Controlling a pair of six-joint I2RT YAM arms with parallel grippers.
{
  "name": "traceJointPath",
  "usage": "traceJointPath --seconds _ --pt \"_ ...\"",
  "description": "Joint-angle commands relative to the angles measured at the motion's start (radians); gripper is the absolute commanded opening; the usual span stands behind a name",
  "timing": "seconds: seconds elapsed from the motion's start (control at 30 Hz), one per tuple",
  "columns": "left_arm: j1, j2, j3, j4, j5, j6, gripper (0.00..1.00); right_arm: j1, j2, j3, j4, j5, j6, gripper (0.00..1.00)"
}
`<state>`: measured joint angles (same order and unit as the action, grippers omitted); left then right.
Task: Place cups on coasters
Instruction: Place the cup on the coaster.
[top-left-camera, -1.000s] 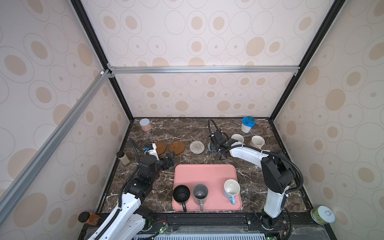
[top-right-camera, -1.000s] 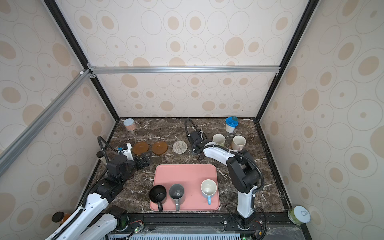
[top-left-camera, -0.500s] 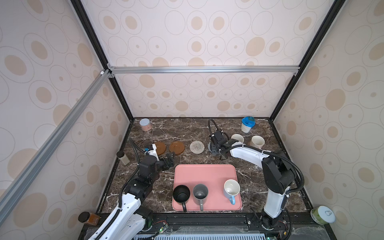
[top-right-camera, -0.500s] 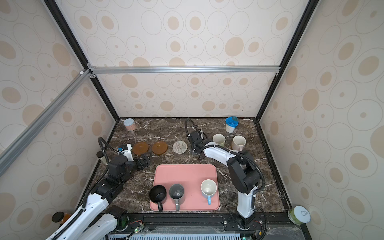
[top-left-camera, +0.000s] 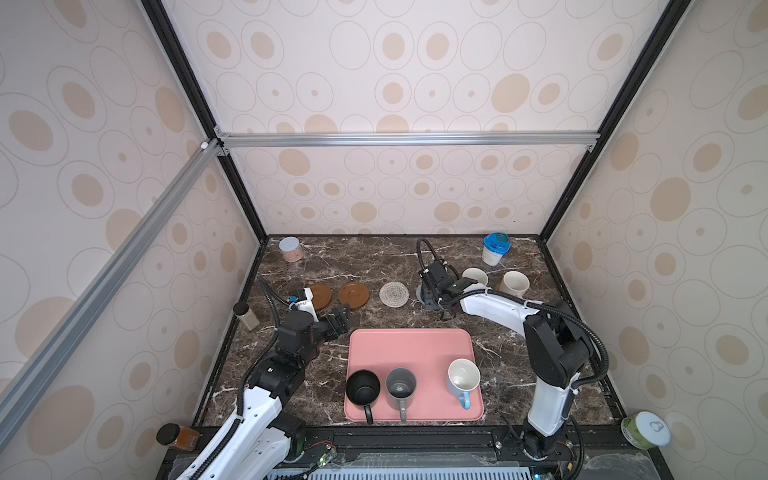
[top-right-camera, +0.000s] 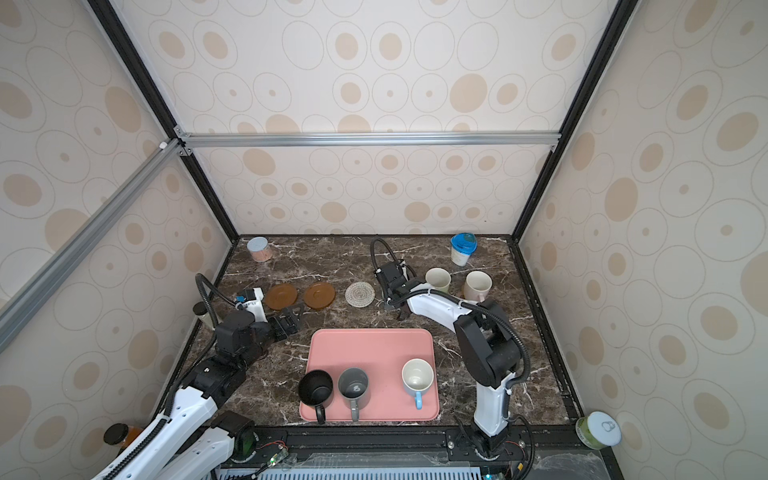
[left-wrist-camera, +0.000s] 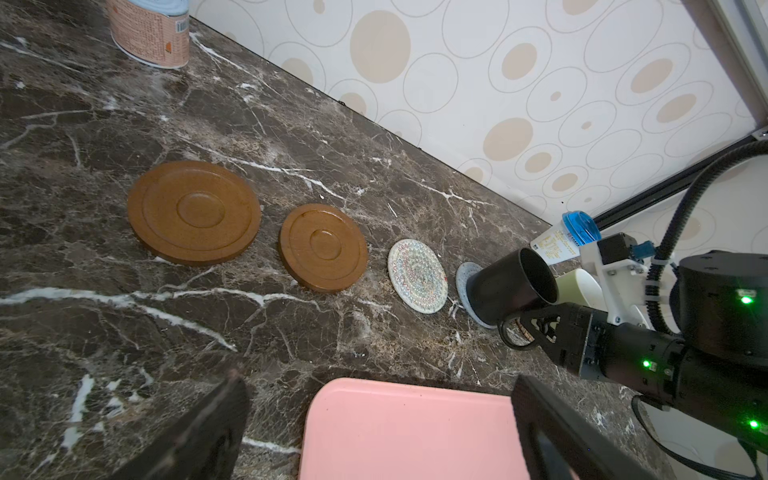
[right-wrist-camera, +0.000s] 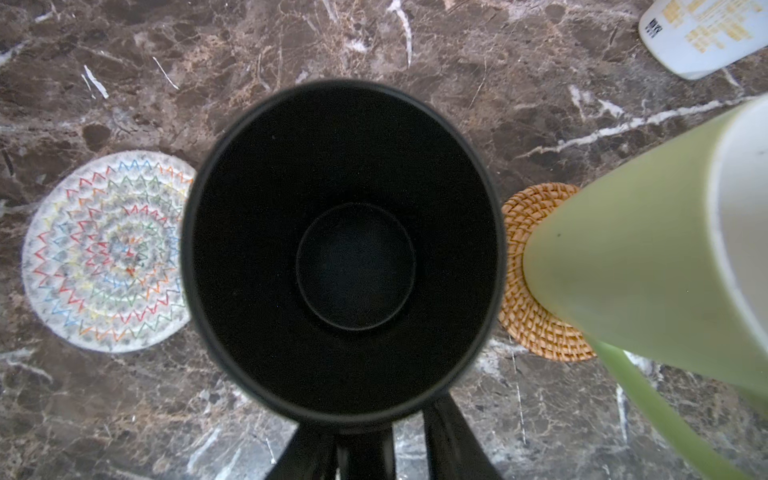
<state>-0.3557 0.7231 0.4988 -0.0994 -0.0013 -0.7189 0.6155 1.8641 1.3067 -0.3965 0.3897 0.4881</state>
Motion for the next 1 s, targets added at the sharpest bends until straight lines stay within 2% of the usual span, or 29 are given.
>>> traceJointPath --seconds 0.0,0.37,0.7,0.97 --pt "-0.006 -0.005 0.006 0.004 0.001 -0.014 1.00 -0.009 -0.031 -0.002 -0.023 0.011 0.006 0.36" --pt "-0.006 0.006 0.012 0.011 0.004 -0.011 1.00 -0.009 -0.073 0.002 -0.025 -0.030 -0.005 0.38" --pt "-0.006 0.007 0.032 -0.005 0.001 0.004 1.00 -0.009 -0.169 0.003 -0.020 -0.064 -0.017 0.40" --pt "-0.006 0.059 0.108 -0.075 0.000 0.061 1.00 -0.010 -0.258 -0.004 -0.040 -0.058 -0.023 0.40"
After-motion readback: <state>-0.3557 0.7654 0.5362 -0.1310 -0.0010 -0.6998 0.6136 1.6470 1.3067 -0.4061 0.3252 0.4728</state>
